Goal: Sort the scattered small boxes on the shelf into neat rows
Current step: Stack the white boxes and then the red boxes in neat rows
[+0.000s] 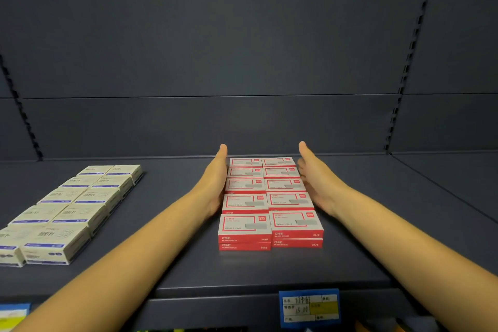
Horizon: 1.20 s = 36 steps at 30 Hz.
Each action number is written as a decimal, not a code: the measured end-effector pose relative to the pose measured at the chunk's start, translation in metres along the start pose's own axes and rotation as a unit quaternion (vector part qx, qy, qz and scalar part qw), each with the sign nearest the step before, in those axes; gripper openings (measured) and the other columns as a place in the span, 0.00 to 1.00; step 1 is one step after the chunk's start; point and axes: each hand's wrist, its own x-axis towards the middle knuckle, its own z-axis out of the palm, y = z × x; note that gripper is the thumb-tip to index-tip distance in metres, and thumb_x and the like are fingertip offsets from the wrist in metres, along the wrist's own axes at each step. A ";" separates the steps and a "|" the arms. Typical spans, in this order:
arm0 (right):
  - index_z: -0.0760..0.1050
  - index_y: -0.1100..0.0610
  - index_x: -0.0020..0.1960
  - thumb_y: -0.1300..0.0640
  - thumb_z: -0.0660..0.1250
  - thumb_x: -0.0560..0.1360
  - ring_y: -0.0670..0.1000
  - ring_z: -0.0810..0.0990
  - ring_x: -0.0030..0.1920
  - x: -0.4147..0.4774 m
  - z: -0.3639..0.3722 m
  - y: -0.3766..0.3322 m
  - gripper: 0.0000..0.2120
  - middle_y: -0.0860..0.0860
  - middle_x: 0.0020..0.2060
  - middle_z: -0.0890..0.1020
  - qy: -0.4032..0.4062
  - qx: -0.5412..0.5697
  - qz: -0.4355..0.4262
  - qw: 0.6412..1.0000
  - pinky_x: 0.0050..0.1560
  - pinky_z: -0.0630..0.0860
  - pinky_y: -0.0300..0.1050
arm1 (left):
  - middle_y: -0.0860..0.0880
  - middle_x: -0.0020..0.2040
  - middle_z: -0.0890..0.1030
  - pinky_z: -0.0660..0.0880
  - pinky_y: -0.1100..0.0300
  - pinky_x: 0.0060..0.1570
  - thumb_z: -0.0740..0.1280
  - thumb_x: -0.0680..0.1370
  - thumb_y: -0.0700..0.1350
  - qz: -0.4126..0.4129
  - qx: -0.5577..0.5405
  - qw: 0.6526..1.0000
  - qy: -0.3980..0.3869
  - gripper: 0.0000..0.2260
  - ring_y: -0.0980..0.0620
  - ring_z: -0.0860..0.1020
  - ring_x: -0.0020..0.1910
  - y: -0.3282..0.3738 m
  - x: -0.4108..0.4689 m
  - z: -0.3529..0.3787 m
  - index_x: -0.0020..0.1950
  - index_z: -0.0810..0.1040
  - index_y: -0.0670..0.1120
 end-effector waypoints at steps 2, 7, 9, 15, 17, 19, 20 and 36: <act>0.72 0.53 0.56 0.36 0.46 0.77 0.41 0.76 0.38 0.008 -0.003 -0.003 0.26 0.39 0.39 0.78 0.030 -0.031 -0.019 0.999 0.57 0.66 0.44 | 0.59 0.17 0.74 0.71 0.71 0.18 0.46 0.79 0.61 0.005 0.013 1.000 0.016 0.21 0.62 0.76 0.18 0.006 0.003 0.001 0.35 0.66 0.52; 0.60 0.53 0.72 0.39 0.45 0.79 0.44 0.78 0.36 0.018 0.005 -0.009 0.28 0.56 0.58 0.80 0.018 -0.078 -0.024 0.996 0.39 0.72 0.38 | 0.58 0.30 0.78 0.74 0.70 0.24 0.45 0.81 0.58 0.018 0.045 0.999 0.024 0.21 0.61 0.79 0.25 0.009 0.017 0.003 0.57 0.71 0.48; 0.61 0.54 0.72 0.40 0.45 0.79 0.45 0.78 0.35 0.021 0.008 -0.007 0.27 0.53 0.45 0.81 0.012 -0.098 -0.033 0.995 0.35 0.72 0.36 | 0.52 0.39 0.78 0.76 0.65 0.34 0.45 0.81 0.57 0.027 0.064 0.997 0.021 0.25 0.56 0.80 0.35 0.008 0.020 0.002 0.66 0.68 0.44; 0.67 0.54 0.67 0.41 0.44 0.80 0.45 0.78 0.34 0.027 0.006 -0.001 0.26 0.49 0.39 0.79 0.014 -0.095 -0.045 0.994 0.34 0.73 0.36 | 0.51 0.40 0.79 0.73 0.64 0.37 0.44 0.81 0.58 0.042 0.073 0.996 0.024 0.26 0.55 0.78 0.38 0.004 0.025 -0.001 0.62 0.72 0.43; 0.67 0.54 0.67 0.41 0.44 0.79 0.45 0.78 0.35 0.027 0.006 0.002 0.26 0.49 0.41 0.79 0.017 -0.096 -0.049 0.994 0.35 0.73 0.36 | 0.52 0.40 0.78 0.72 0.65 0.37 0.44 0.81 0.58 0.045 0.077 0.996 0.026 0.26 0.56 0.78 0.38 0.004 0.025 -0.001 0.62 0.72 0.43; 0.67 0.54 0.68 0.41 0.44 0.79 0.44 0.77 0.34 0.027 0.007 0.003 0.26 0.48 0.41 0.79 0.022 -0.103 -0.051 0.993 0.32 0.72 0.34 | 0.52 0.40 0.78 0.72 0.65 0.36 0.44 0.81 0.58 0.045 0.081 0.995 0.026 0.26 0.56 0.78 0.38 0.003 0.025 -0.001 0.63 0.72 0.43; 0.67 0.53 0.68 0.41 0.44 0.79 0.44 0.77 0.32 0.026 0.008 0.004 0.26 0.48 0.40 0.79 0.024 -0.107 -0.050 0.993 0.29 0.72 0.33 | 0.52 0.41 0.78 0.72 0.64 0.36 0.44 0.81 0.58 0.044 0.080 0.995 0.025 0.26 0.55 0.78 0.39 0.002 0.024 -0.001 0.63 0.72 0.43; 0.70 0.45 0.38 0.38 0.47 0.78 0.42 0.83 0.30 -0.016 -0.004 0.025 0.20 0.41 0.27 0.83 -0.024 0.041 -0.018 0.999 0.32 0.78 0.38 | 0.59 0.24 0.80 0.76 0.65 0.22 0.47 0.80 0.59 0.014 -0.065 0.996 -0.056 0.17 0.59 0.81 0.26 -0.011 -0.034 -0.001 0.41 0.70 0.56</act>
